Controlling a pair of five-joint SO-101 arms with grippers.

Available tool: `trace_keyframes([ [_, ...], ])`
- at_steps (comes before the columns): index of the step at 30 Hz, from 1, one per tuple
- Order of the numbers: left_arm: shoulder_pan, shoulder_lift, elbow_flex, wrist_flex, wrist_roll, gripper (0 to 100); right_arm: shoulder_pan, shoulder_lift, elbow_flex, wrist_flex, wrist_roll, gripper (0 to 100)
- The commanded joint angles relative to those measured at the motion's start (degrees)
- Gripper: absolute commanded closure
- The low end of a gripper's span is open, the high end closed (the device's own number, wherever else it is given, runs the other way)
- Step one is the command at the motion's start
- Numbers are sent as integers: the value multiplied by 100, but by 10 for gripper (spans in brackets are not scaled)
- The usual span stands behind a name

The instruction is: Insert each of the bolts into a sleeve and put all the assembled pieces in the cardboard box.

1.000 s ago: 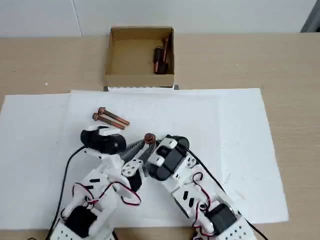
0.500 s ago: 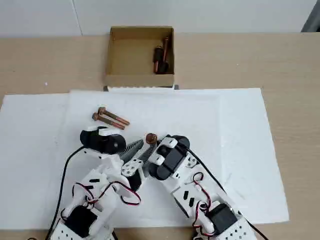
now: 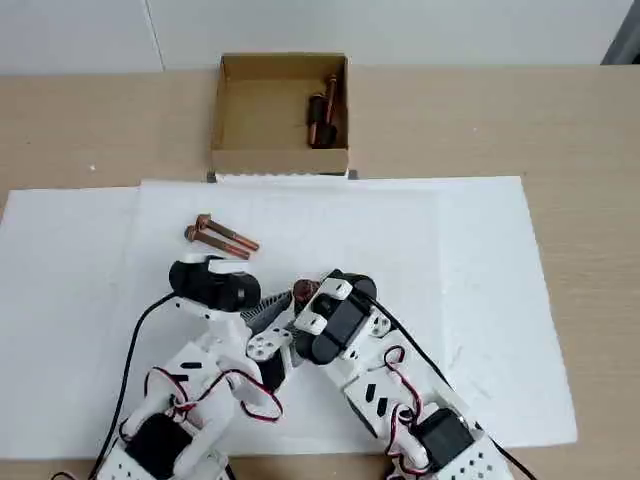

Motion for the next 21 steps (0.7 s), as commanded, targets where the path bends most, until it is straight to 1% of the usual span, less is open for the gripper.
trace_keyframes([
  [1, -264, -35, -435, 70, -9, 844, 31, -101, -149, -127, 35, 996],
  [4, -607, -35, -637, 70, -132, 845, 31, -101, -141, -136, 35, 996],
  [6, -730, -35, -655, 70, -273, 845, 31, -101, -141, -136, 35, 996],
  [9, -914, -35, -664, 70, -290, 848, 31, -101, -141, -136, 35, 996],
  [11, -1055, -35, -664, 70, -290, 886, 31, -101, -149, -136, 35, 996],
  [14, -1354, -35, -646, 70, -290, 998, 75, -101, -158, -119, 9, 996],
  [16, -1609, -35, -558, 97, -290, 984, 242, -101, -158, -119, -18, 996],
  [17, -1749, -35, -505, 114, -290, 994, 347, -101, -158, -119, -79, 996],
  [21, -2453, -35, -242, 255, -316, 995, 927, -92, -167, -119, -677, 996],
])
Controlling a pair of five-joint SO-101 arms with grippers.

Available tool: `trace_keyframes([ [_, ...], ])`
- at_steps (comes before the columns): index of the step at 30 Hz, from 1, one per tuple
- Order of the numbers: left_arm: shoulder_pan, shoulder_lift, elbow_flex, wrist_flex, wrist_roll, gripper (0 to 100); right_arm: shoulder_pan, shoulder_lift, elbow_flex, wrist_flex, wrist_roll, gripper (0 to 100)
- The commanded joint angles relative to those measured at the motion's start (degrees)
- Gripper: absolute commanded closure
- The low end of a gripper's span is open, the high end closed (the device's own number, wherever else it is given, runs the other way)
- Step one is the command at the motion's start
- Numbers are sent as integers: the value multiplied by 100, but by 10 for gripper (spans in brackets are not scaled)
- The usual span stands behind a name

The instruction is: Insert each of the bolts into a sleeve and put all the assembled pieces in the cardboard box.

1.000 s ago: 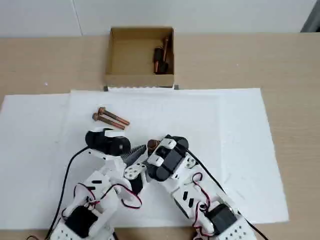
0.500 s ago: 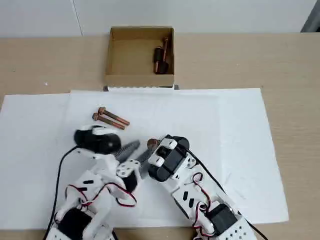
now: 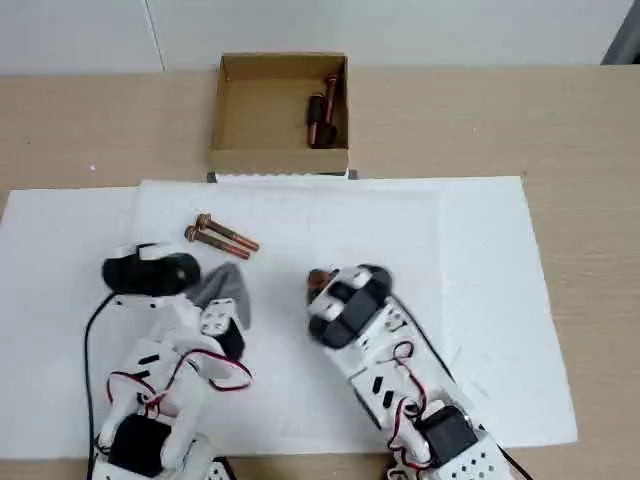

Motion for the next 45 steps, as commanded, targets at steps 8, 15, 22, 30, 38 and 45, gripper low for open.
trace_keyframes([
  [8, -1785, -53, 629, 62, -1600, 995, 1534, -66, -774, 365, -1152, 996],
  [15, -1952, -53, 945, 62, -1934, 995, 1525, 804, -2013, 840, -1275, 996],
  [22, -1952, -53, 1033, 62, -1960, 994, 1560, 3503, -3956, 400, -1284, 996],
  [30, -1943, -53, 1033, 62, -2479, 994, 1543, 6369, -6048, -479, -1143, 995],
  [38, -1943, -53, 1033, 62, -2479, 994, 1525, 8822, -7675, -1798, -281, 995],
  [45, -1943, -53, 1033, 62, -2479, 994, 1429, 10510, -8475, -3081, 668, 995],
])
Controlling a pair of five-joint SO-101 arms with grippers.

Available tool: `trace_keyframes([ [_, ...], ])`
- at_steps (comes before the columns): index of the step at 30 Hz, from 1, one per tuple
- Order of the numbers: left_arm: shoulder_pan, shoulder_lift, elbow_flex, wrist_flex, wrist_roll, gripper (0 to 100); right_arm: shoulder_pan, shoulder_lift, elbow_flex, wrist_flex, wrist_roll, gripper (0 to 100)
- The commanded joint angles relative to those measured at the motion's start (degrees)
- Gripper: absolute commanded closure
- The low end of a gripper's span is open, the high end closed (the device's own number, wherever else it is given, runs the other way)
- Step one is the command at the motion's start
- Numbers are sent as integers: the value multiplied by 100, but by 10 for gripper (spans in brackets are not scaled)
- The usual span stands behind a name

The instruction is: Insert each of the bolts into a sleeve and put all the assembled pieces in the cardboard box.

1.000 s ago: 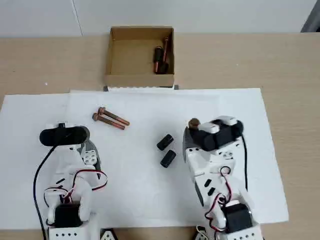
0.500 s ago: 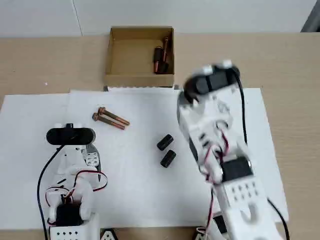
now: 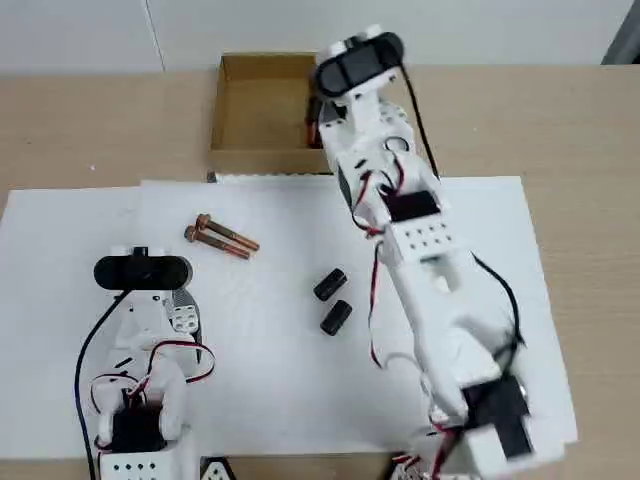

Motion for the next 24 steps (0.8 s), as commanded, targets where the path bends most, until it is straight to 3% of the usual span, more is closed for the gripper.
trace_keyframes([
  [1, -9, -53, -31, 0, -44, 994, -110, 620, -703, -787, 501, 995],
  [9, -9, -53, -31, 0, -44, 994, -303, 2114, -1547, -1314, 1618, 995],
  [13, -9, -53, -31, 0, -44, 994, -382, 2545, -2013, -1305, 1644, 983],
  [18, -18, -53, -31, 0, -44, 994, -382, 2791, -2277, -1200, 1644, 849],
  [24, -18, -53, -31, 0, -44, 994, -382, 2844, -2470, -884, 1644, 840],
])
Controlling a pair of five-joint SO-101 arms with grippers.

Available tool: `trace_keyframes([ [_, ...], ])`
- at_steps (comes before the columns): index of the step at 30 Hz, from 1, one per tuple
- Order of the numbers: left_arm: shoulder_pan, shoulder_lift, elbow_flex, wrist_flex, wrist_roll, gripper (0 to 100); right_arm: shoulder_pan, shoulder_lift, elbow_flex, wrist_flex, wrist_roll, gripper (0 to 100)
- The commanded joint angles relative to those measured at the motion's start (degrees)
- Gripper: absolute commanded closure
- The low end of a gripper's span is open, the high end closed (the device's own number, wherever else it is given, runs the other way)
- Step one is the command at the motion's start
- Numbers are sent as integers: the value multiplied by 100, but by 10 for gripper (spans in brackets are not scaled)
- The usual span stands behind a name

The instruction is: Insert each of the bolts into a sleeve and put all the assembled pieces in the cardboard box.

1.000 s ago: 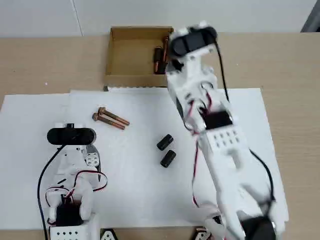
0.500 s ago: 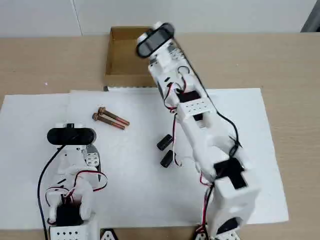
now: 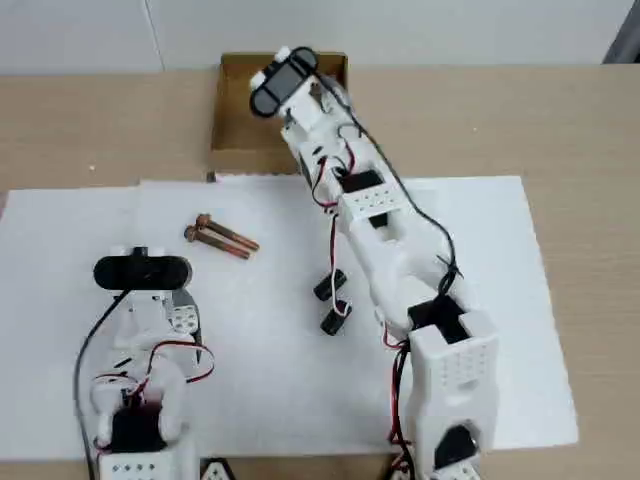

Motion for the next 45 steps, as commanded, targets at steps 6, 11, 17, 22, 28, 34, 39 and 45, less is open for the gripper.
trace_keyframes([
  [6, -18, -53, -31, 0, -44, 994, 22, -127, -316, 48, 53, 841],
  [11, -18, -53, -31, 0, -44, 994, 92, -180, -316, 57, 53, 884],
  [17, -18, -53, -31, 0, -44, 994, 75, -875, -281, 1121, 44, 986],
  [22, -18, -53, -31, 0, -44, 994, 66, -1596, -290, 2897, 9, 984],
  [28, -18, -53, -31, 0, -44, 994, 40, -2466, -290, 4910, -765, 984],
  [34, -18, -53, -31, 0, -44, 994, 4, -3064, -290, 6615, -1468, 984],
  [39, -18, -53, -31, 0, -44, 994, 4, -3354, -290, 7908, -2180, 984],
  [45, -18, -53, -31, 0, -44, 994, 4, -3442, -290, 9297, -3358, 984],
])
